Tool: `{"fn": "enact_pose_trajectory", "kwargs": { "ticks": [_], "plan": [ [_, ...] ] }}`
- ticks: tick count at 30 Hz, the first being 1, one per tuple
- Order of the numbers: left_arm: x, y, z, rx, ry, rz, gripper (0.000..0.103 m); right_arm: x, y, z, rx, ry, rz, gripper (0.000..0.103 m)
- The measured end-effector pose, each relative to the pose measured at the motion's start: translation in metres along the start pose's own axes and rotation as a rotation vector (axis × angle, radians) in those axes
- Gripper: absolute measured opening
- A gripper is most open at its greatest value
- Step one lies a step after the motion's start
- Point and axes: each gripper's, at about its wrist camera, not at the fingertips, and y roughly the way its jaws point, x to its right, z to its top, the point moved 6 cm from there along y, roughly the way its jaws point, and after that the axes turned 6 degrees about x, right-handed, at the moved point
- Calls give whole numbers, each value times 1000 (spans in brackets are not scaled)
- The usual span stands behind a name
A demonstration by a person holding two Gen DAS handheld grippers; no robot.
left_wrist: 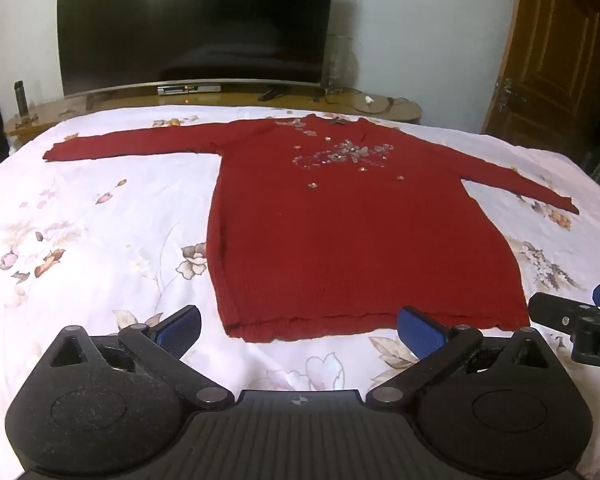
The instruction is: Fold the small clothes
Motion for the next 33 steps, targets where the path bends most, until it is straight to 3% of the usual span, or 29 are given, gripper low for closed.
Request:
{"fn": "enact_pose_trajectory", "kwargs": {
  "ticks": [33],
  "plan": [
    [3, 3, 0, -8, -1, 6, 103, 3, 4, -1, -11, 12, -8, 102]
  ]
}}
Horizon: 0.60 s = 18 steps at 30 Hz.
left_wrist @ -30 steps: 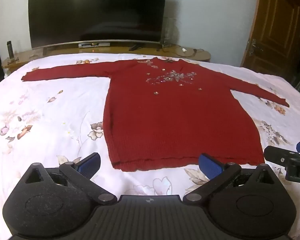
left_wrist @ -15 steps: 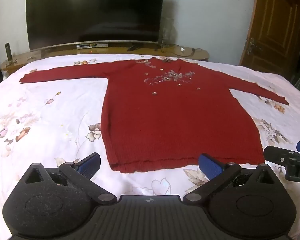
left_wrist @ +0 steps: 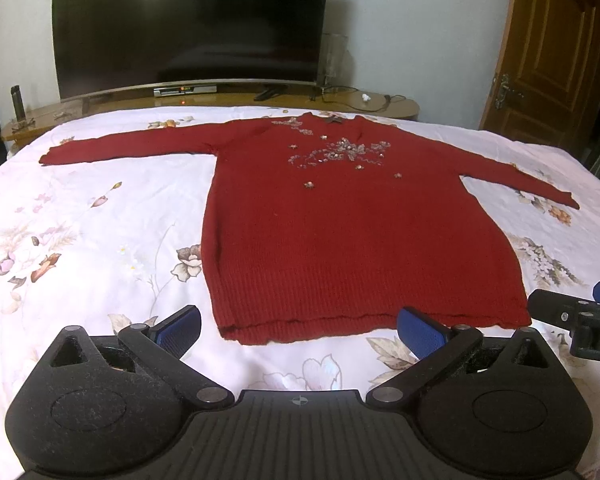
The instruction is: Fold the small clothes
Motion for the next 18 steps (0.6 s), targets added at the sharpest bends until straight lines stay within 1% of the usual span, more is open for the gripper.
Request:
{"fn": "enact_pose_trajectory", "kwargs": {
  "ticks": [18],
  "plan": [
    [-3, -2, 0, 8, -2, 1, 103, -2, 0, 1, 11, 0, 2, 102]
  ]
}}
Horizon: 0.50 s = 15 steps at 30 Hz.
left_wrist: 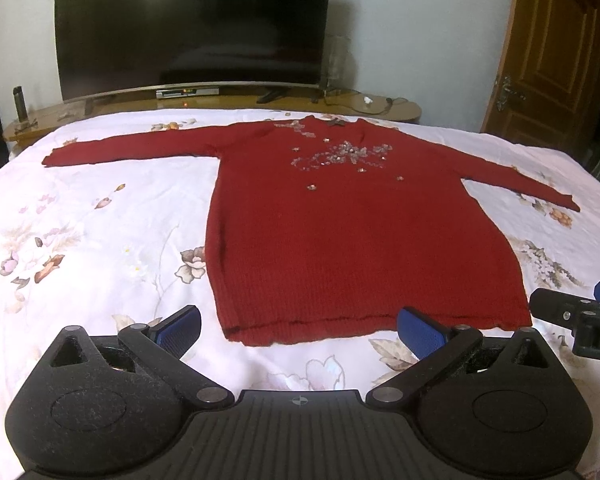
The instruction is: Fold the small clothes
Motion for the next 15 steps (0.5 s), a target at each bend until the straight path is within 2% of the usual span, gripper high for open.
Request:
{"fn": "enact_pose_trajectory", "kwargs": {
  "ticks": [15],
  "plan": [
    [2, -1, 1, -2, 1, 0, 103, 4, -1, 1, 2, 4, 0, 102]
  ]
}}
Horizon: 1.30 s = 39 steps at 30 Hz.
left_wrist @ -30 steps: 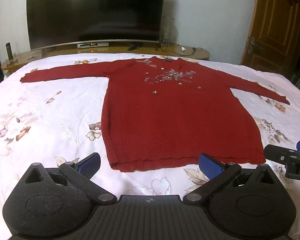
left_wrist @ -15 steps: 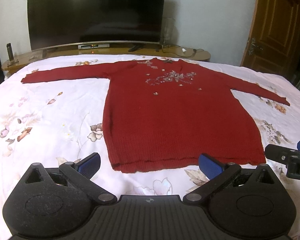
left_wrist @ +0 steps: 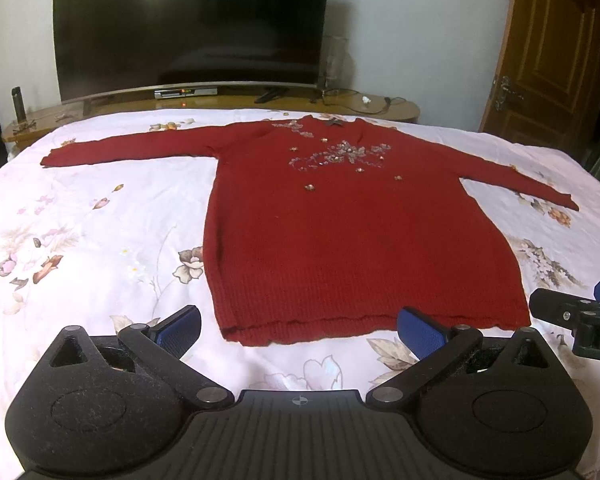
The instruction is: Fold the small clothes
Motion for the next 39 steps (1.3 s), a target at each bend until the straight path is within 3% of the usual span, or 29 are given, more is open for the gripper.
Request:
{"fn": "enact_pose_trajectory", "kwargs": {
  "ticks": [34, 39],
  "plan": [
    [-4, 5, 1, -18, 5, -9, 103, -5, 5, -3, -22, -12, 9, 102],
    [-5, 9, 17, 34, 18, -21, 103, 3, 7, -4, -30, 11, 17, 102]
  ]
}}
